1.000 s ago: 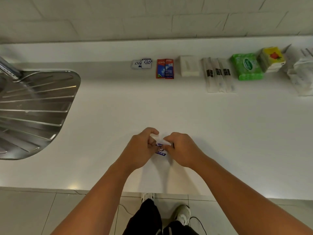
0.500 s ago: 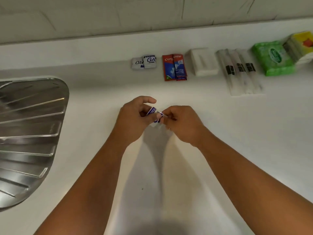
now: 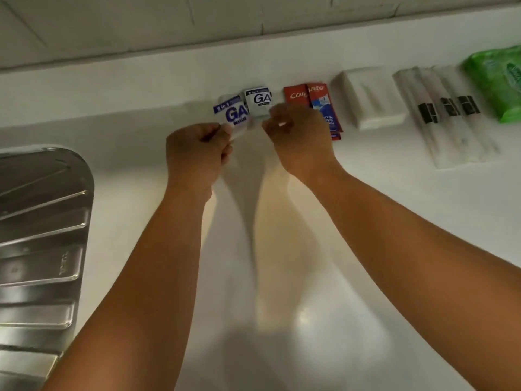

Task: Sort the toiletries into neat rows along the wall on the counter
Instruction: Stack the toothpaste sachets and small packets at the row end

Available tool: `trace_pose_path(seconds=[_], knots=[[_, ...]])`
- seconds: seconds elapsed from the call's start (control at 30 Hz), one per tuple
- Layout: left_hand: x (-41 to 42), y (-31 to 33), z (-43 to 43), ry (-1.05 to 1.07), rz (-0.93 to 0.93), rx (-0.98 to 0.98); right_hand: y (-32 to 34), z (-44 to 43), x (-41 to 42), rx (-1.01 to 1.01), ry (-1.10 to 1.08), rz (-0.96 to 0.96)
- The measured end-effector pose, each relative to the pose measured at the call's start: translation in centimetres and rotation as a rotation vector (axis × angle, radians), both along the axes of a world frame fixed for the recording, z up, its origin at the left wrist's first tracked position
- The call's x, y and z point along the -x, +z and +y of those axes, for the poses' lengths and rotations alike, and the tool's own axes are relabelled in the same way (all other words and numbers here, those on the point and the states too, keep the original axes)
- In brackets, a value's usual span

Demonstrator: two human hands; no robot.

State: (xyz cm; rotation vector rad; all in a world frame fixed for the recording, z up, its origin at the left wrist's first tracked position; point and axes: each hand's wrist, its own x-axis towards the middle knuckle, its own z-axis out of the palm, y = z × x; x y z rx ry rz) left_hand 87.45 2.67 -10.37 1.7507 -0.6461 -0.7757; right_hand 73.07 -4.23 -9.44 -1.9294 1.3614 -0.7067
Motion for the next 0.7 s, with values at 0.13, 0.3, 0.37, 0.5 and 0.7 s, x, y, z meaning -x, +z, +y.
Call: trace_pose_path(seconds=[0.13, 0.3, 0.37, 0.5, 0.7], knots=[[-2.9, -0.5, -3.4, -0.012, -0.120, 0.014, 0.3, -3.0, -1.1, 0.177, 0.069, 0.163], [-5.2, -1.9, -6.2, -0.037, -0.232, -0.045, -0.2, -5.6, -3.0, 0.269, 0.224, 0.372], [-5.5, -2.3, -6.6, -0.046, -0.259, -0.059, -0.6, -6.0, -3.7, 0.298, 0.269, 0.390], [-5.2, -2.8, -6.8, -0.047, -0.351, -0.061, -1.8, -6.6, -4.5, 0.382, 0.271, 0.468], [-4.7, -3.0, -6.3, -0.052, -0.583, -0.060, -1.9, -6.5, -4.5, 0.398, 0.263, 0.491]])
